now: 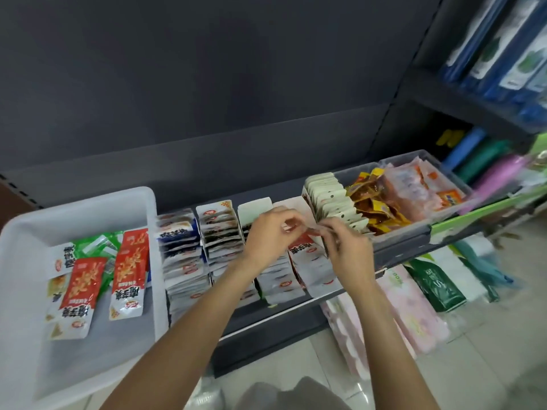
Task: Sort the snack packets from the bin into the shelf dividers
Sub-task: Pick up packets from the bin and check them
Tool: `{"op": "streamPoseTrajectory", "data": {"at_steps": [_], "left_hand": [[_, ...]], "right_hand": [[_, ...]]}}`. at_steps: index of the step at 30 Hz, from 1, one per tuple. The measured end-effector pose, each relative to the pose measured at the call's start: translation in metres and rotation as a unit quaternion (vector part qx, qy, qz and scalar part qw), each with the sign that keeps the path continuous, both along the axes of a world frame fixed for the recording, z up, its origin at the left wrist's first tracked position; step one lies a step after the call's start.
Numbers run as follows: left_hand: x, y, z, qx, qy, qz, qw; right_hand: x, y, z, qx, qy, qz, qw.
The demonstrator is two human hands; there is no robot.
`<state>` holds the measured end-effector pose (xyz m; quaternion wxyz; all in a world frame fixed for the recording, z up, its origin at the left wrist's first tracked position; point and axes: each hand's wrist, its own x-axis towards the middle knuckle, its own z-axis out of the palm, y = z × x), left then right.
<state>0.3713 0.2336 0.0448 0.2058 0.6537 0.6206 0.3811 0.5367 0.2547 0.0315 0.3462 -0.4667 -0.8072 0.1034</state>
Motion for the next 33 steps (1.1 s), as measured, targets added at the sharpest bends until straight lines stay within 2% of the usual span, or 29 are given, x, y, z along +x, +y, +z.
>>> {"op": "streamPoseTrajectory", "data": {"at_steps": [3,6,8,10,13,15,17,20,24,26,28,31,33], "left_hand": [[-0.006,-0.004,-0.017,0.013,0.178,0.019,0.984],[-0.006,-0.007,-0.028,0.041,0.259,0.003,0.965],[-0.006,-0.009,-0.03,0.048,0.281,-0.008,0.959],[-0.011,-0.016,-0.026,0.064,0.255,-0.001,0.965],[-0.03,-0.041,-0.017,0.141,0.174,0.06,0.973],[-0.055,-0.067,-0.016,0.207,0.122,0.131,0.962],[-0.089,-0.099,-0.02,0.218,0.097,0.214,0.947],[-0.15,-0.15,-0.029,0.118,0.102,0.338,0.928],[-0.227,-0.203,-0.047,-0.119,0.062,0.427,0.894],[-0.256,-0.216,-0.063,-0.21,0.057,0.433,0.875],[-0.275,-0.221,-0.08,-0.277,0.072,0.401,0.87],[-0.29,-0.217,-0.097,-0.316,0.111,0.359,0.871],[-0.295,-0.21,-0.103,-0.323,0.123,0.358,0.867]], "right_hand": [[-0.005,0.01,-0.018,0.077,-0.123,-0.03,0.989],[-0.012,0.009,-0.026,0.113,-0.201,-0.061,0.971],[-0.015,0.007,-0.03,0.108,-0.202,-0.042,0.972],[-0.017,0.004,-0.026,0.083,-0.165,-0.017,0.983],[-0.025,-0.006,-0.004,0.028,-0.032,0.051,0.998],[-0.039,-0.016,0.017,-0.031,0.058,0.113,0.991],[-0.065,-0.031,0.035,-0.077,0.106,0.168,0.977],[-0.119,-0.056,0.043,-0.111,0.097,0.254,0.956],[-0.21,-0.093,0.03,-0.126,-0.057,0.365,0.921],[-0.257,-0.109,0.012,-0.132,-0.138,0.397,0.898],[-0.3,-0.121,-0.012,-0.129,-0.236,0.398,0.877],[-0.343,-0.127,-0.051,-0.089,-0.392,0.342,0.849],[-0.357,-0.128,-0.071,-0.096,-0.45,0.313,0.831]]}}
